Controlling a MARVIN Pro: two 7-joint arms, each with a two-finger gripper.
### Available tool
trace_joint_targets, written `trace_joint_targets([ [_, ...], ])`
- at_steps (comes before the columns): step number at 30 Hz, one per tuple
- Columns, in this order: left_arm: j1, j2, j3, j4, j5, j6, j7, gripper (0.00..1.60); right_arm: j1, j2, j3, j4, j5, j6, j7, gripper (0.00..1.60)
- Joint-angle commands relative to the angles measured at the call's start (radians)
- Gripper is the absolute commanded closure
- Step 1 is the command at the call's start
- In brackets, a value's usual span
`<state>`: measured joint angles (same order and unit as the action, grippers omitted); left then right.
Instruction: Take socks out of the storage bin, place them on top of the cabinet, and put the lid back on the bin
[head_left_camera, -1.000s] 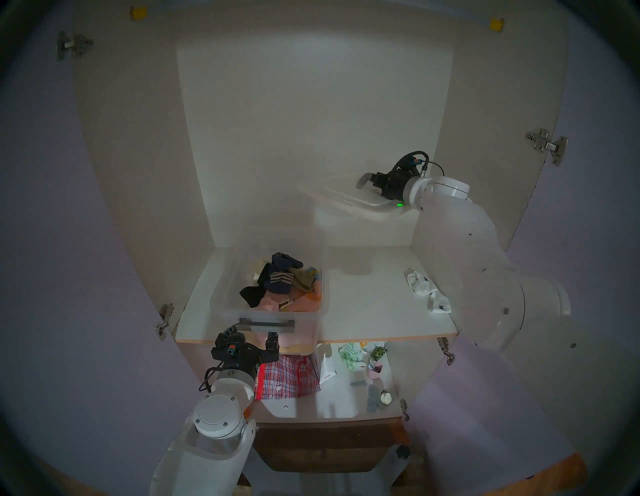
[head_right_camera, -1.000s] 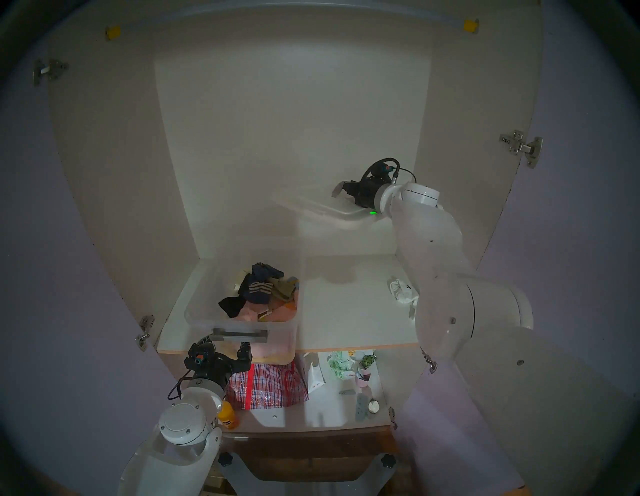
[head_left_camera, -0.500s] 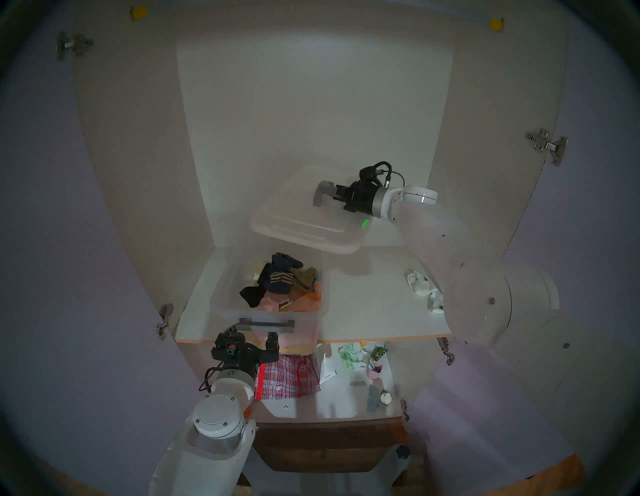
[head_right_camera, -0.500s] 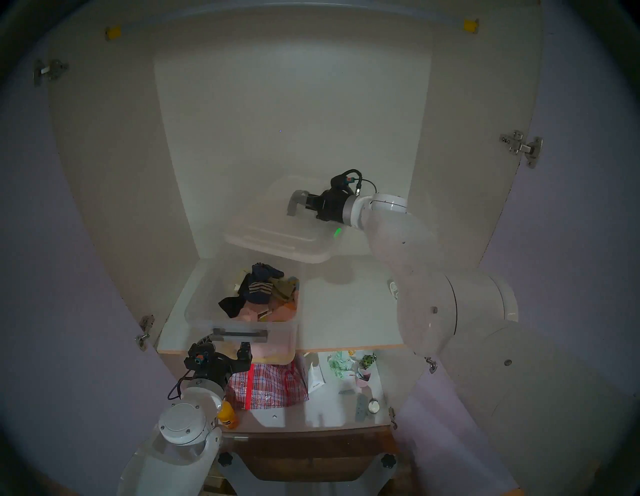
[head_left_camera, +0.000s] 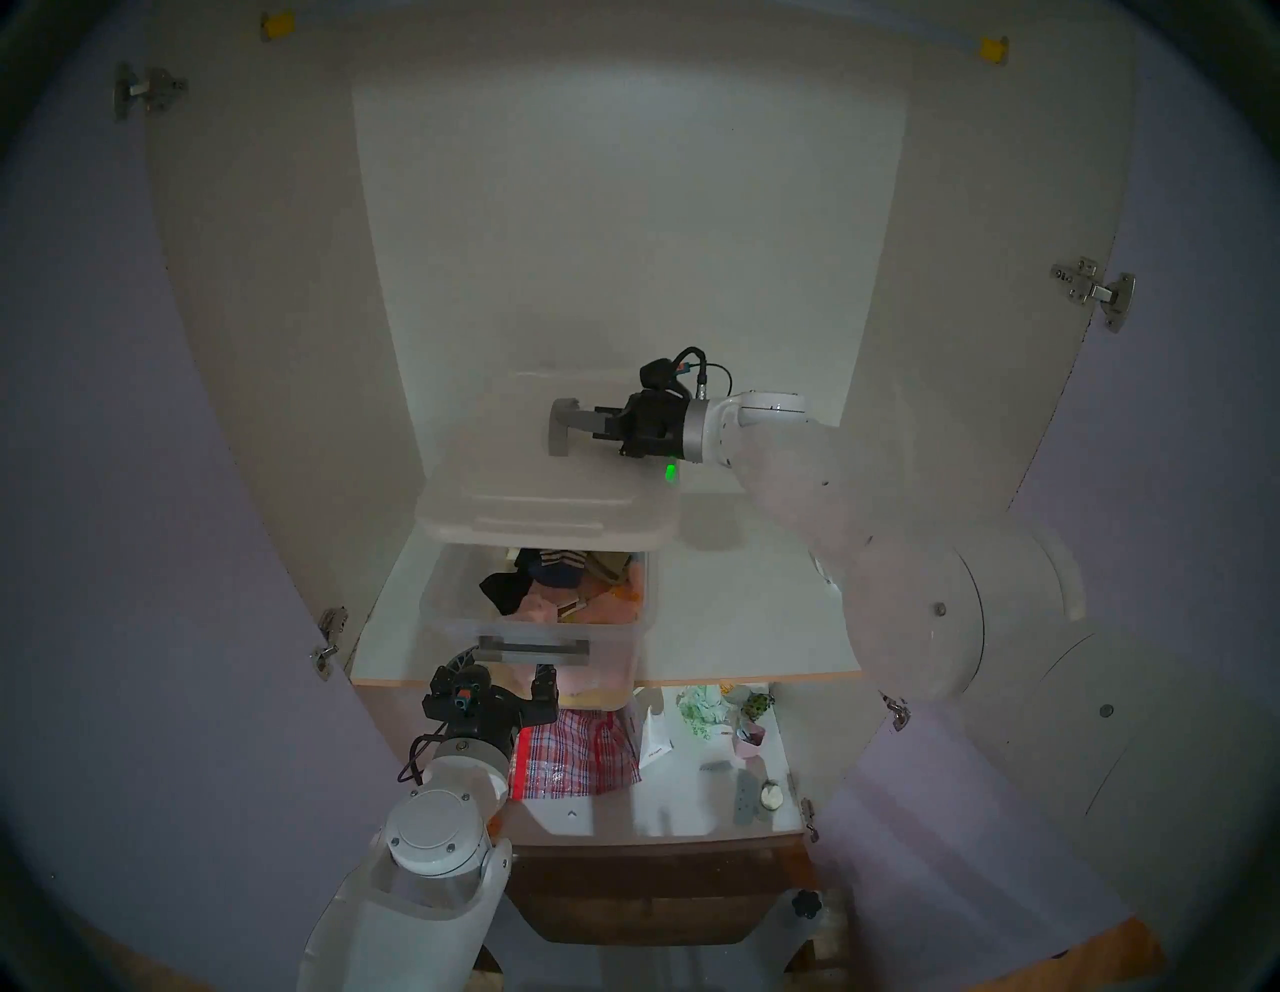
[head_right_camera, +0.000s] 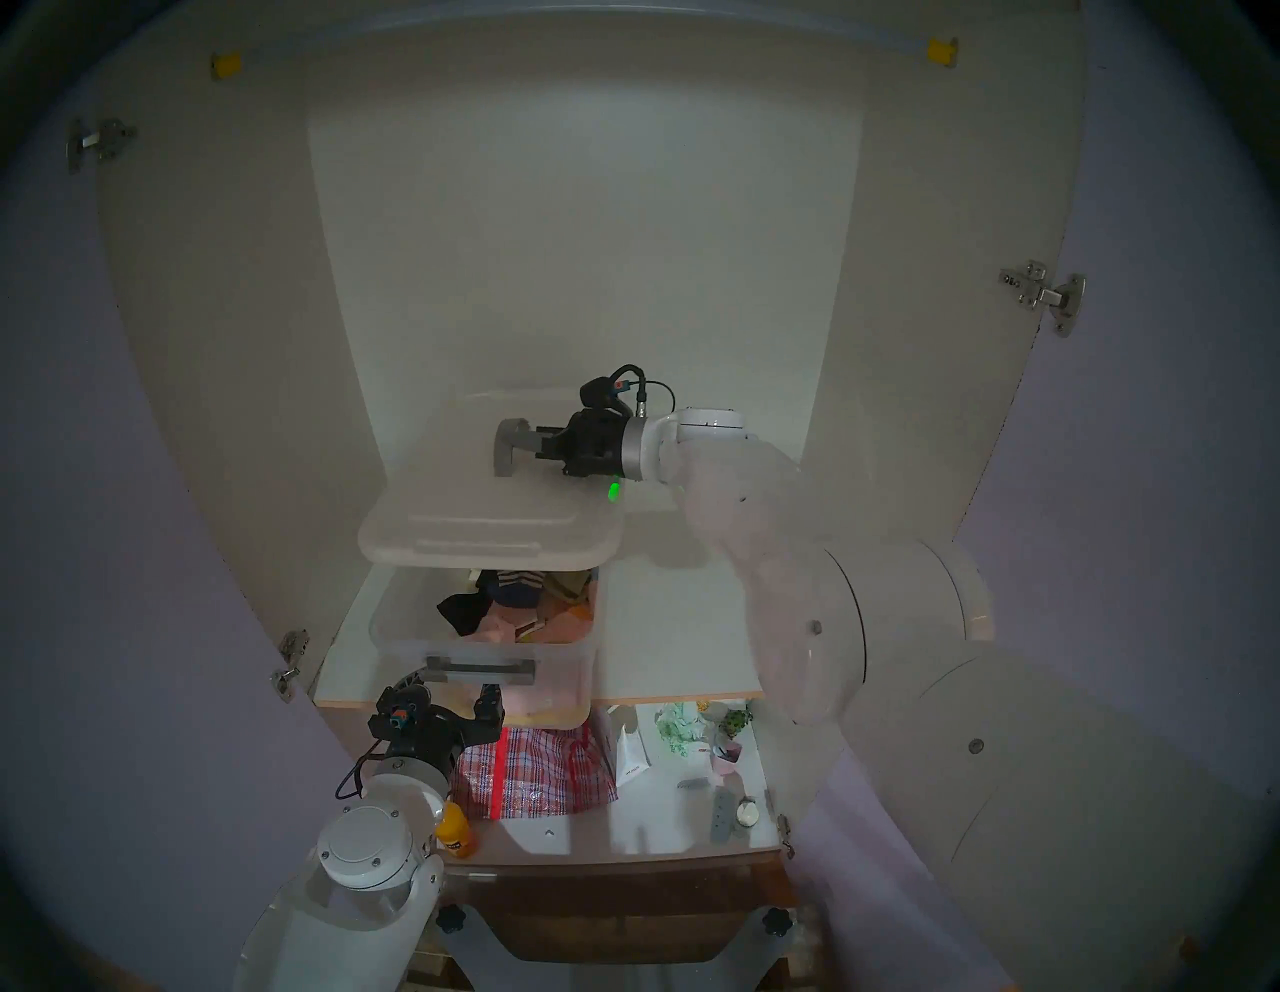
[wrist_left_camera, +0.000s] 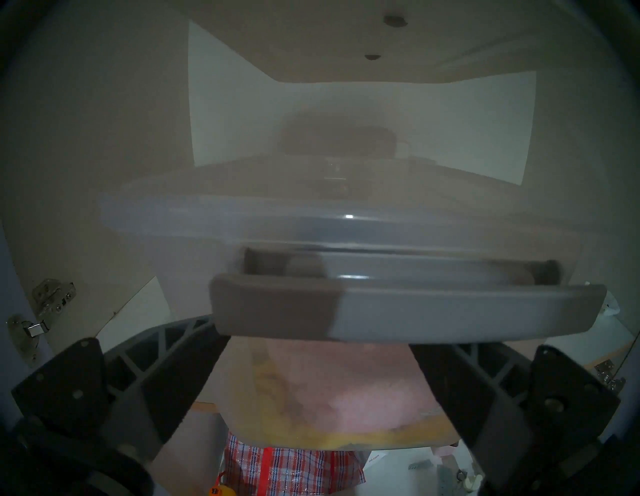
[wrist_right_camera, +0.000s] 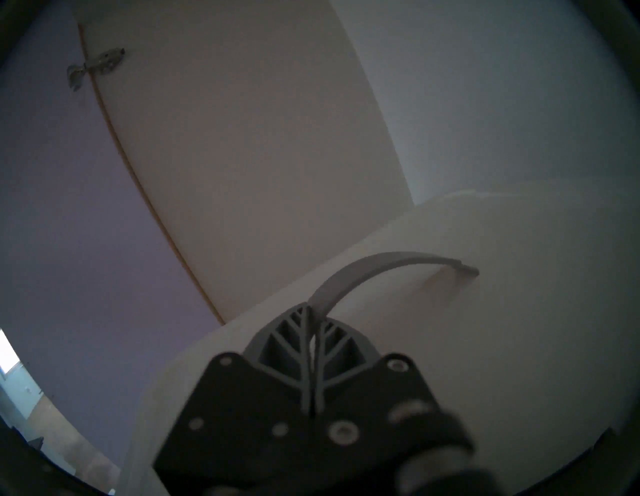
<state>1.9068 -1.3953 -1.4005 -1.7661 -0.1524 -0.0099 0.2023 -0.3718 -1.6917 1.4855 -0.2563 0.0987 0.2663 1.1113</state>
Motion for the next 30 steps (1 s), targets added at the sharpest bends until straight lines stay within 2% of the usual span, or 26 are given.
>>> trace_joint_targets([
  [1,-0.020,0.002,-0.002,-0.031,0.002,-0.013,-0.004,0.00,0.023,-0.027,-0.010,0.018,-0.007,-0.067,-0.015,1.60],
  [14,-0.021,0.002,0.000,-0.026,0.001,-0.010,0.002,0.00,-0.017,-0.016,-0.004,0.075,-0.020,-0.085,-0.037,1.60],
  [22,-0.022,0.002,0.001,-0.024,0.000,-0.010,0.006,0.00,-0.054,-0.003,-0.018,0.098,-0.043,-0.096,0.001,1.60],
  [30,-0.022,0.002,0.003,-0.021,-0.001,-0.009,0.010,0.00,-0.058,-0.016,-0.015,0.105,-0.056,-0.096,-0.021,1.60],
])
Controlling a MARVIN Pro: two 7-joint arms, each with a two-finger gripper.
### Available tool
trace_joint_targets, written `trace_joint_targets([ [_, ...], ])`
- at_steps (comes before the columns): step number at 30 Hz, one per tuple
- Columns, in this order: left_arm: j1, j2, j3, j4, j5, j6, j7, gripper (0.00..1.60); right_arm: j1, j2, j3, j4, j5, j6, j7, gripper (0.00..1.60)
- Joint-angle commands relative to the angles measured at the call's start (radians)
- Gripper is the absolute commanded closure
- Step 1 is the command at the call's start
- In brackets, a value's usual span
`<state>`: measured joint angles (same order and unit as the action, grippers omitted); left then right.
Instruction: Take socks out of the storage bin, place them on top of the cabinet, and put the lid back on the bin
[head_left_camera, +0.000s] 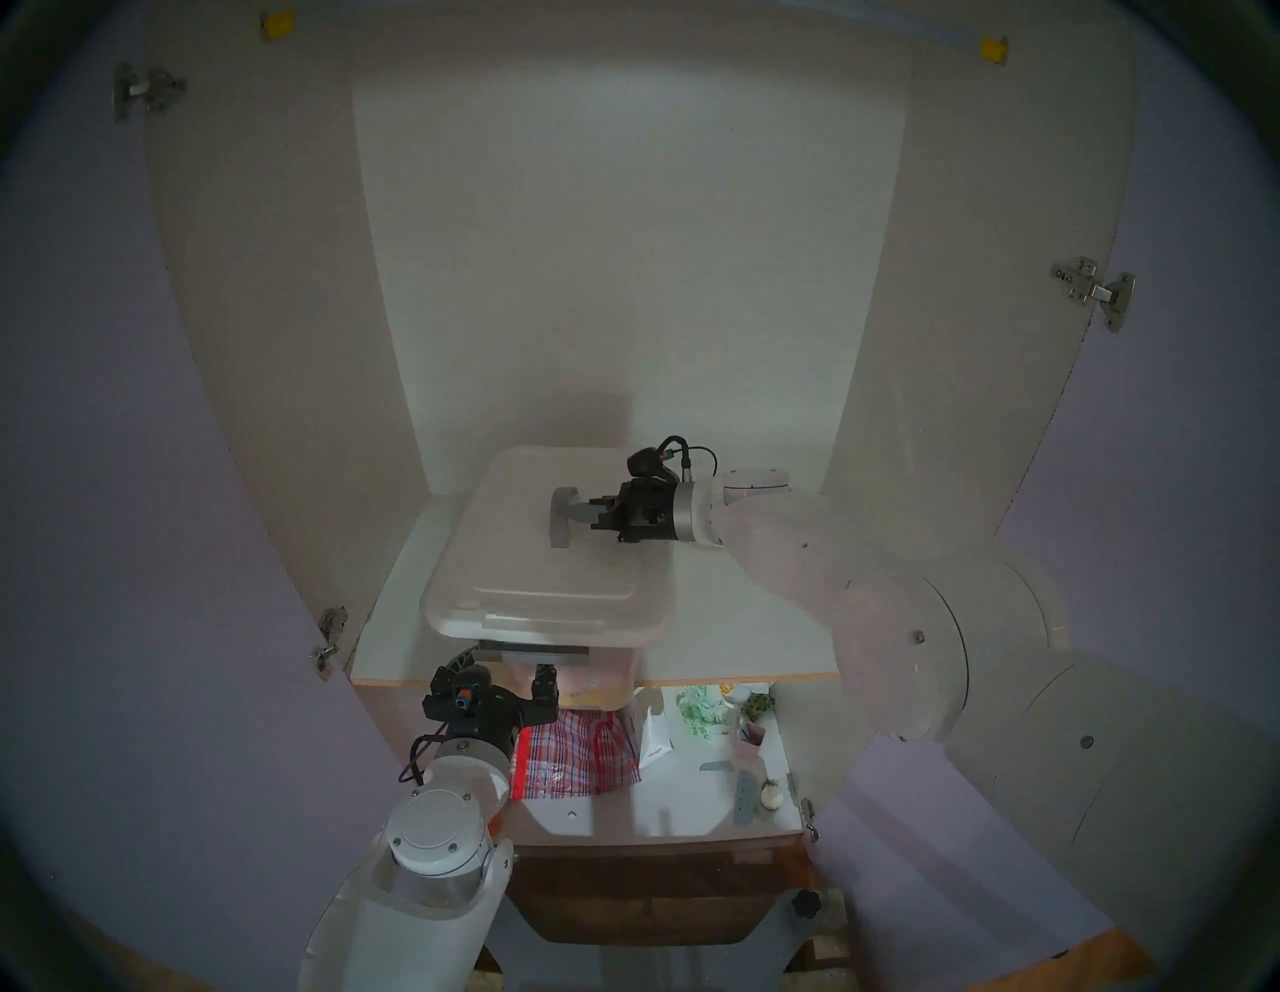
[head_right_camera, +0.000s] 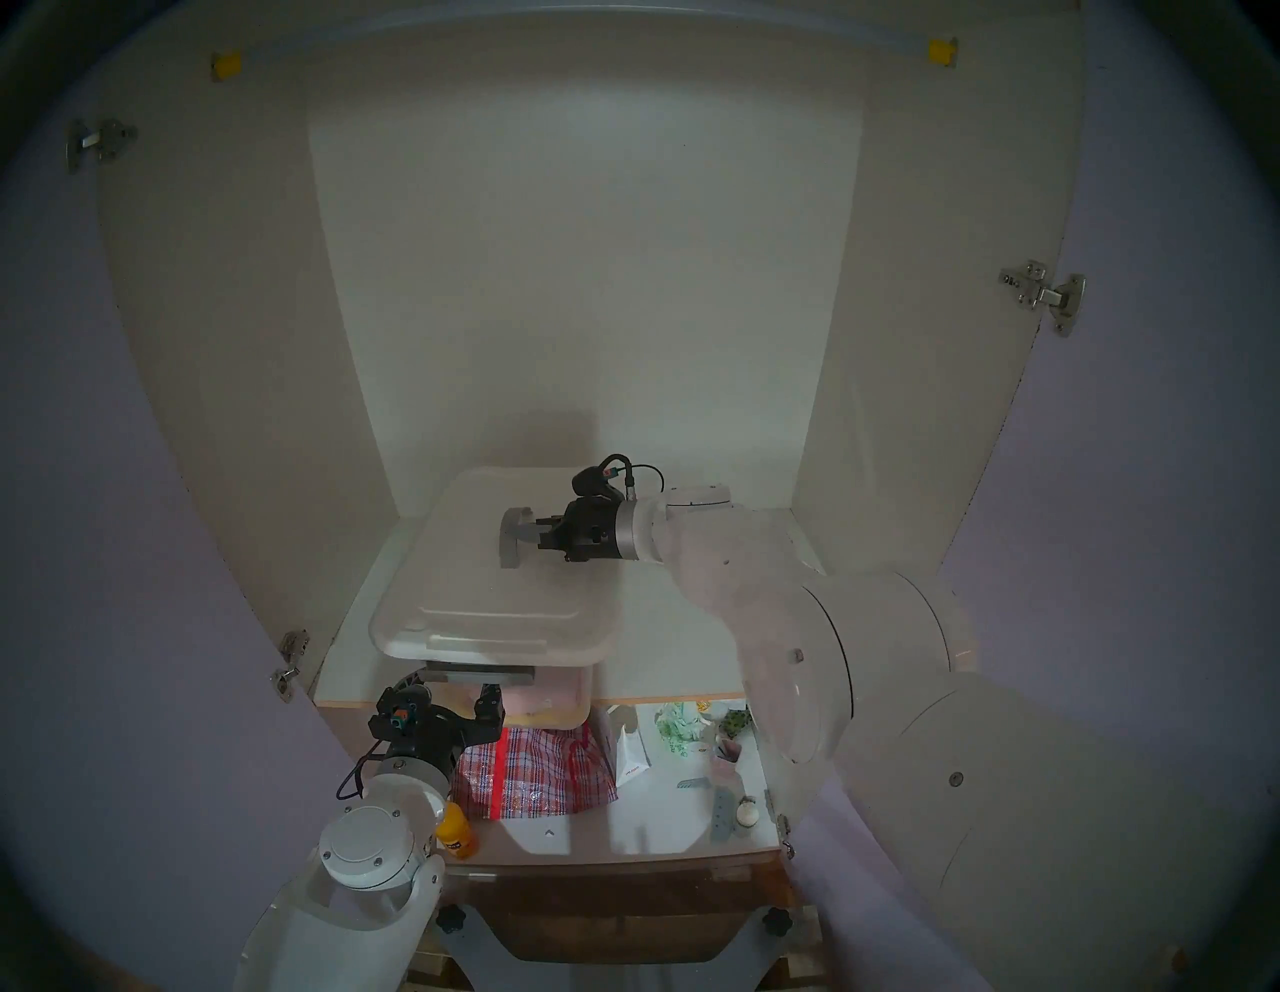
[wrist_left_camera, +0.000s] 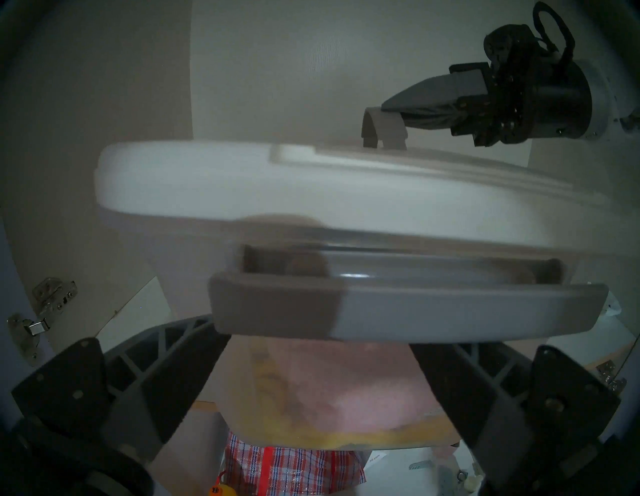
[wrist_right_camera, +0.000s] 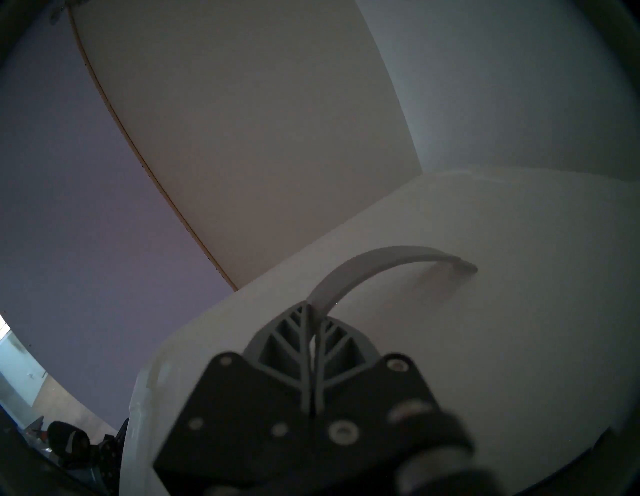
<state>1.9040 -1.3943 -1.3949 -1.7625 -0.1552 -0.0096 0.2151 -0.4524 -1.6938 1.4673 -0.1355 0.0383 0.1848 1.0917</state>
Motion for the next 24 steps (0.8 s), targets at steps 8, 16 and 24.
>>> trace_joint_targets([
  [8,-0.020,0.001,-0.001,-0.021,0.002,-0.008,0.001,0.00,0.043,-0.020,0.012,-0.021,0.005,-0.003,-0.012,1.60],
  [16,-0.021,0.001,0.000,-0.017,0.001,-0.008,0.003,0.00,0.065,-0.030,0.005,-0.025,-0.011,0.002,-0.017,1.60],
  [24,-0.022,0.001,0.001,-0.014,0.001,-0.008,0.005,0.00,0.070,-0.048,-0.003,-0.018,-0.033,0.001,-0.025,1.60],
])
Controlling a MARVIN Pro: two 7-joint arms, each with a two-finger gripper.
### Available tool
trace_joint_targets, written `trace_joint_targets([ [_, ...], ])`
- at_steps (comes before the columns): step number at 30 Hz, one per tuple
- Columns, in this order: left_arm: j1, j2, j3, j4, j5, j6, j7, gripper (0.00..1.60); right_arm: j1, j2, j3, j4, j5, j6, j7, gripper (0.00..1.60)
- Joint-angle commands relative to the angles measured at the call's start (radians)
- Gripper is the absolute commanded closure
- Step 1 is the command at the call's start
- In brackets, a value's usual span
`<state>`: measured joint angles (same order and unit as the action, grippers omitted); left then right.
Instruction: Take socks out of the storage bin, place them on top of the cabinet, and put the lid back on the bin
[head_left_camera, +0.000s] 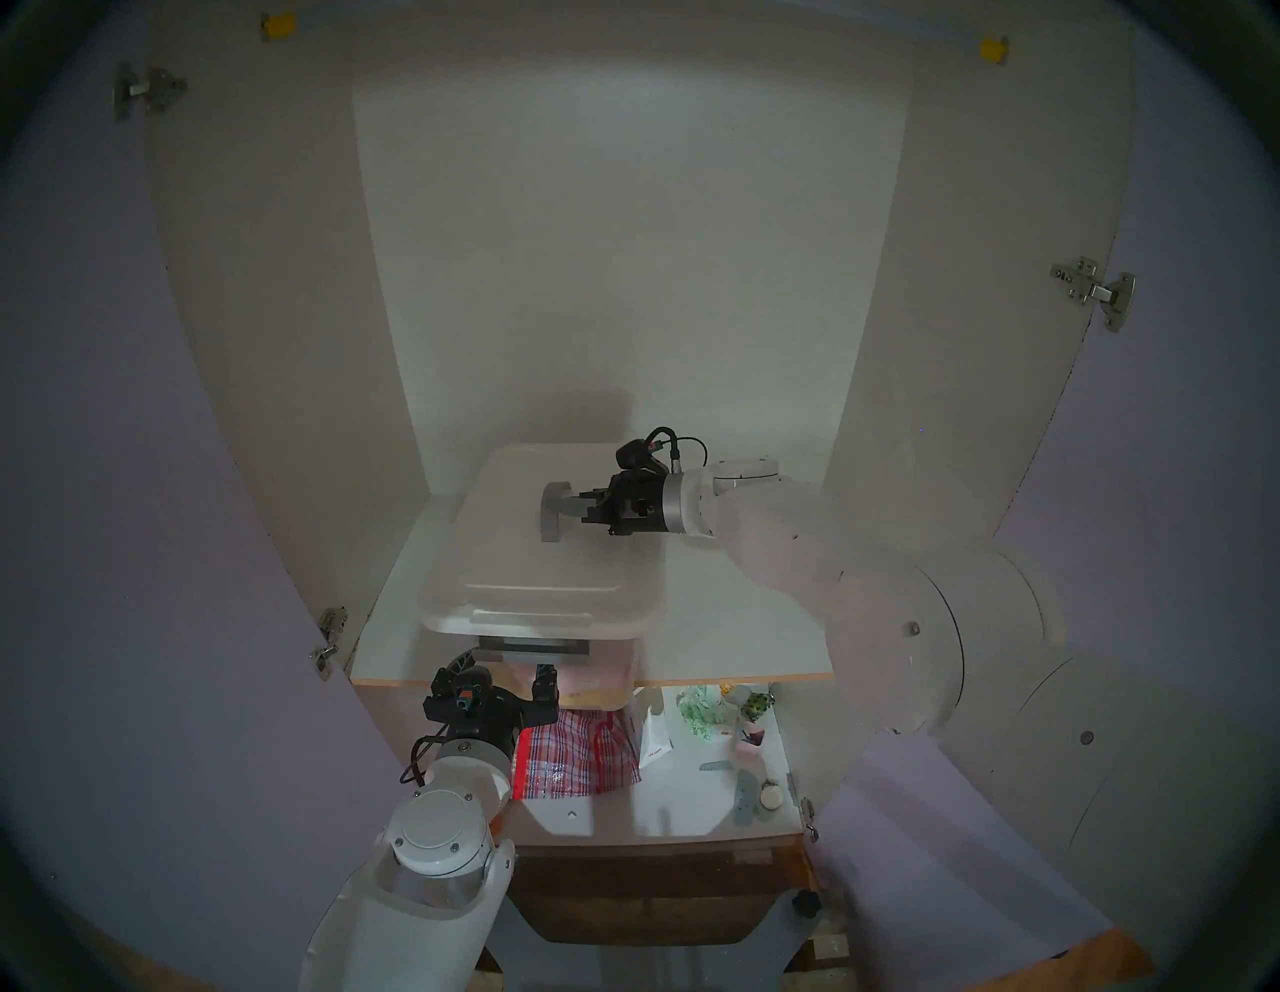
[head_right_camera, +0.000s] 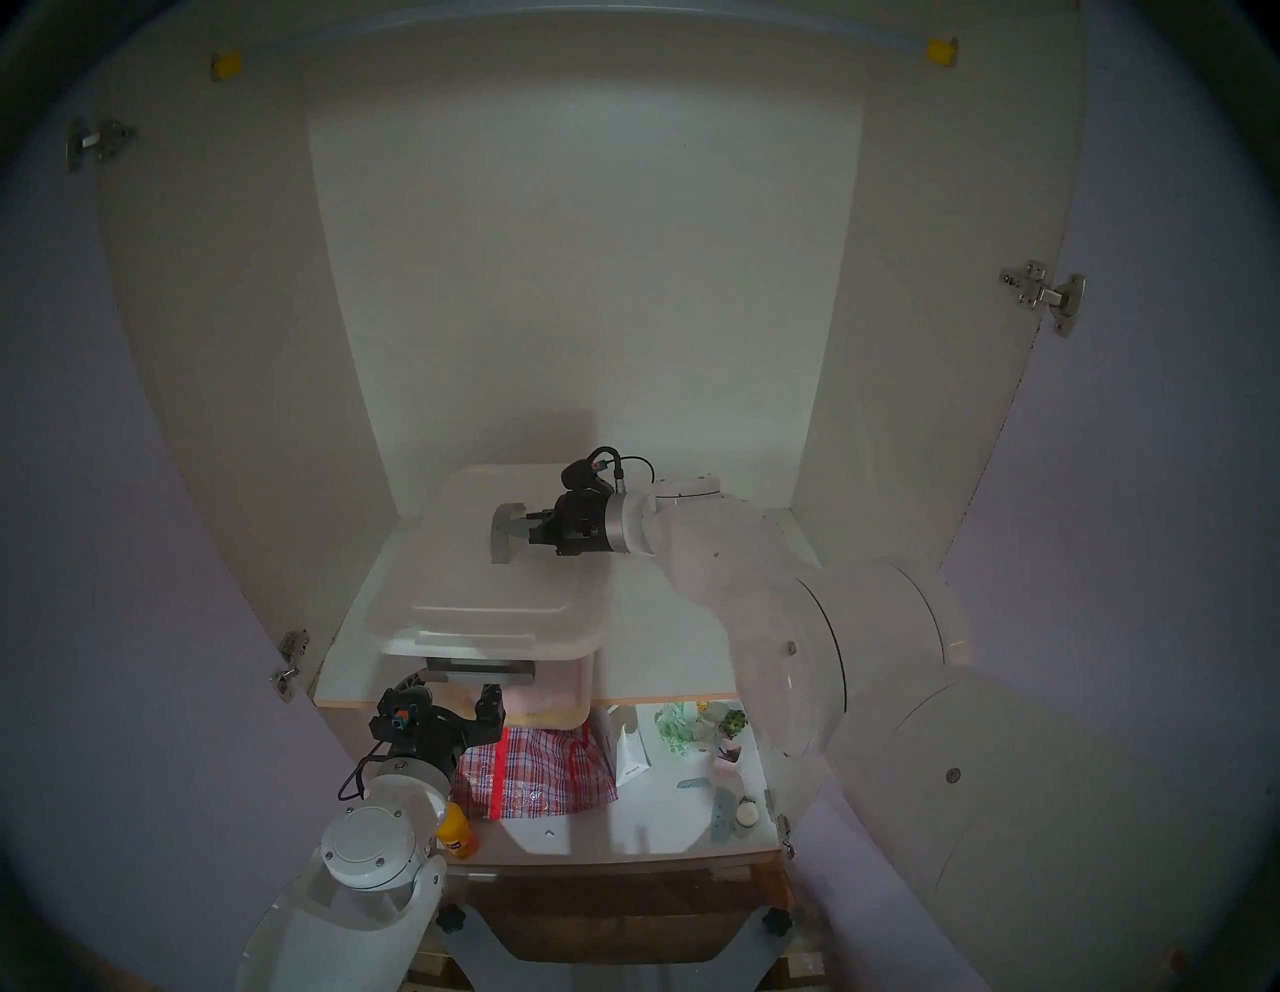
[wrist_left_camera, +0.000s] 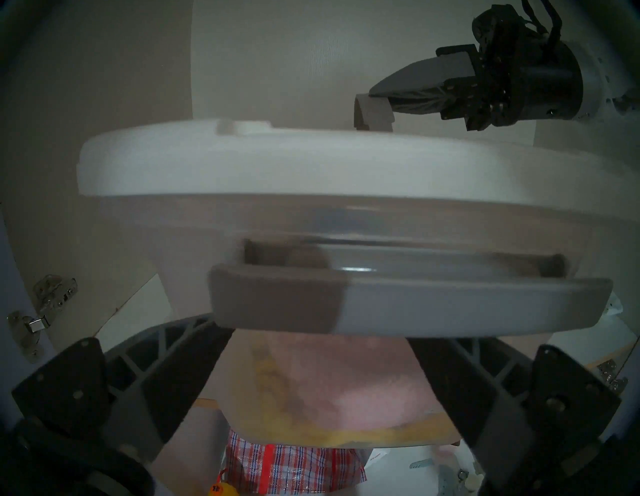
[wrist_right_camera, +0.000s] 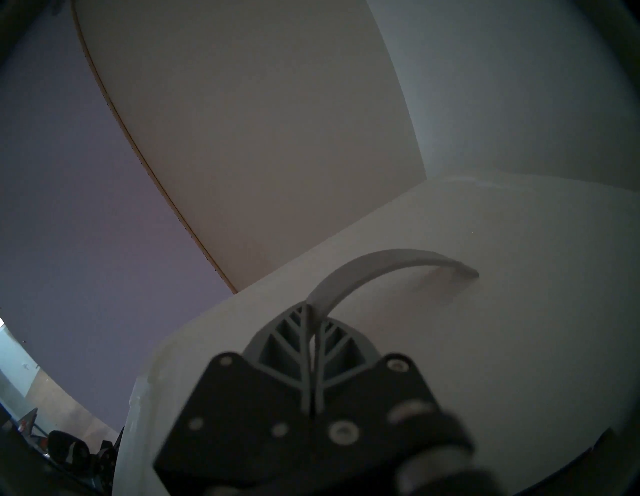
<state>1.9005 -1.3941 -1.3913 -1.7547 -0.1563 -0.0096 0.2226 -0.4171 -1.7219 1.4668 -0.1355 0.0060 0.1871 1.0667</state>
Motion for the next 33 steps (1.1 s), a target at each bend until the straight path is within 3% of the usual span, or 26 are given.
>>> trace_joint_targets([
  [1,-0.018,0.001,-0.002,-0.022,0.002,-0.008,-0.002,0.00,0.031,-0.022,-0.005,-0.016,-0.005,-0.003,-0.001,1.60],
  [19,-0.020,0.001,0.000,-0.017,0.001,-0.008,0.001,0.00,0.041,0.026,-0.005,-0.010,-0.037,-0.003,0.006,1.60],
  [33,-0.021,0.001,0.001,-0.014,0.000,-0.008,0.005,0.00,0.041,-0.018,-0.015,-0.010,-0.062,-0.006,-0.003,1.60],
])
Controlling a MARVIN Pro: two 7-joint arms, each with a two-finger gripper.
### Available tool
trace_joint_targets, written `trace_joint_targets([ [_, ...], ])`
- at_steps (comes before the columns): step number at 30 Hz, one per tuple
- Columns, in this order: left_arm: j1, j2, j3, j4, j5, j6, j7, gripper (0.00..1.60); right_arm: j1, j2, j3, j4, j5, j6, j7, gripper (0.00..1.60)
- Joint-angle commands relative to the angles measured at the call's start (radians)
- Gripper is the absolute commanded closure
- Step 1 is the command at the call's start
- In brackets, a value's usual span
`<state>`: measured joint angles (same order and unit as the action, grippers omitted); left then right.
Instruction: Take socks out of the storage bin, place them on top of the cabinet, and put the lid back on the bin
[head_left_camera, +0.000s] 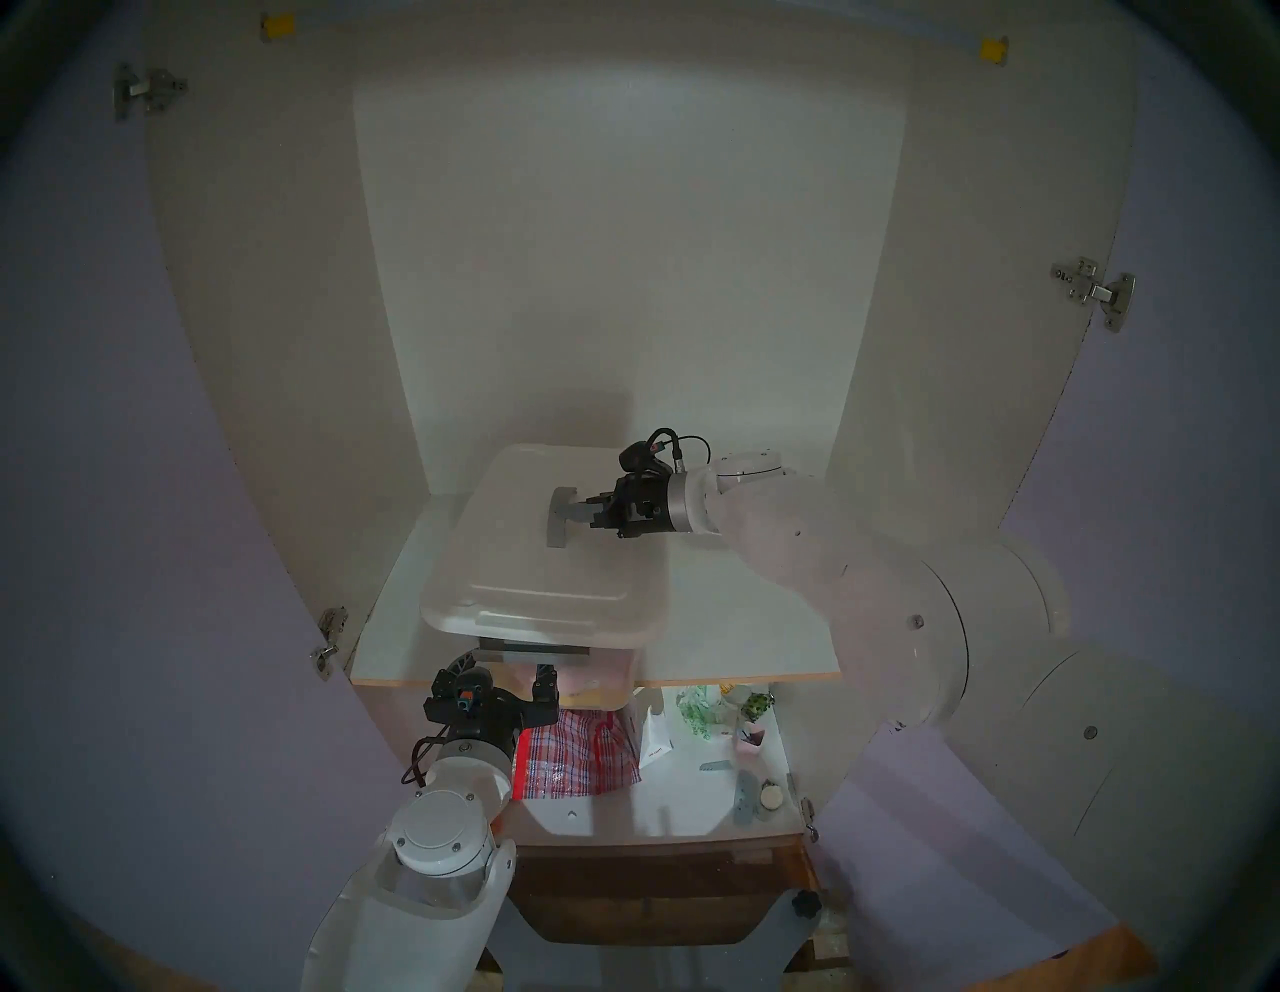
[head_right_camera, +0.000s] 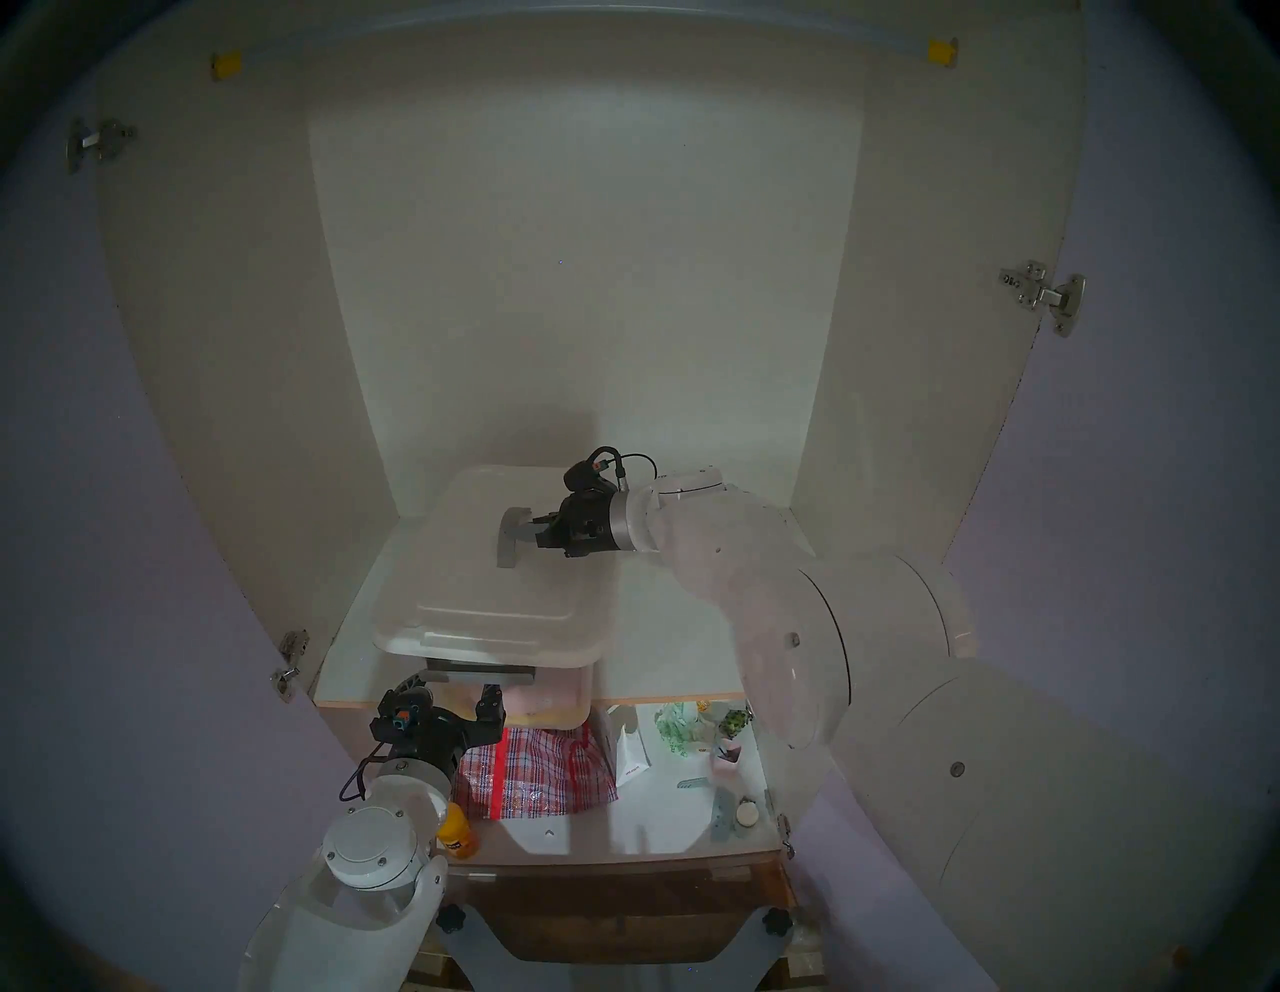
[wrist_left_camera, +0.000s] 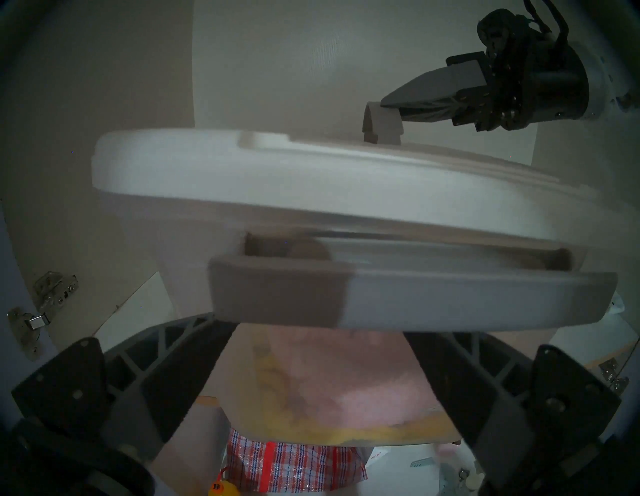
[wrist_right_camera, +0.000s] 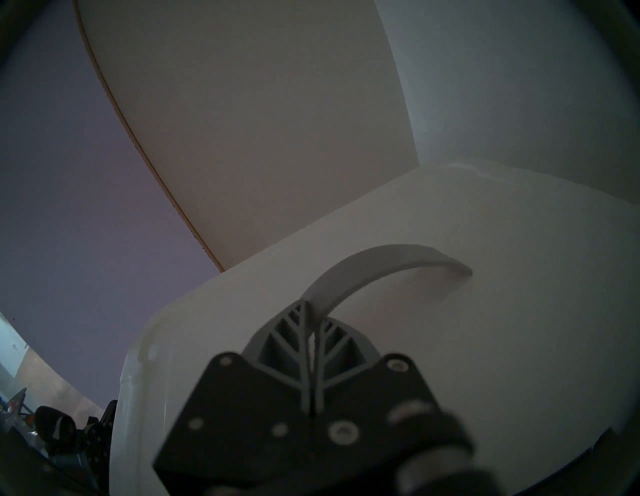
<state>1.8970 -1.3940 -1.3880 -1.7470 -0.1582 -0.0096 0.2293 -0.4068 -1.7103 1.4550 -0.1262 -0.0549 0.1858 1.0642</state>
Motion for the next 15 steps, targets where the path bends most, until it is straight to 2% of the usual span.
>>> trace_joint_targets([
  [1,-0.018,0.001,-0.002,-0.021,0.002,-0.008,-0.002,0.00,0.030,-0.034,-0.004,-0.019,-0.004,-0.005,-0.001,1.60],
  [8,-0.019,0.001,-0.002,-0.020,0.001,-0.008,-0.001,0.00,0.018,-0.051,-0.013,-0.013,-0.022,-0.009,-0.005,1.60],
  [15,-0.019,0.001,-0.001,-0.018,0.001,-0.008,0.001,0.00,0.026,-0.038,-0.013,-0.017,-0.029,-0.009,-0.015,1.60],
])
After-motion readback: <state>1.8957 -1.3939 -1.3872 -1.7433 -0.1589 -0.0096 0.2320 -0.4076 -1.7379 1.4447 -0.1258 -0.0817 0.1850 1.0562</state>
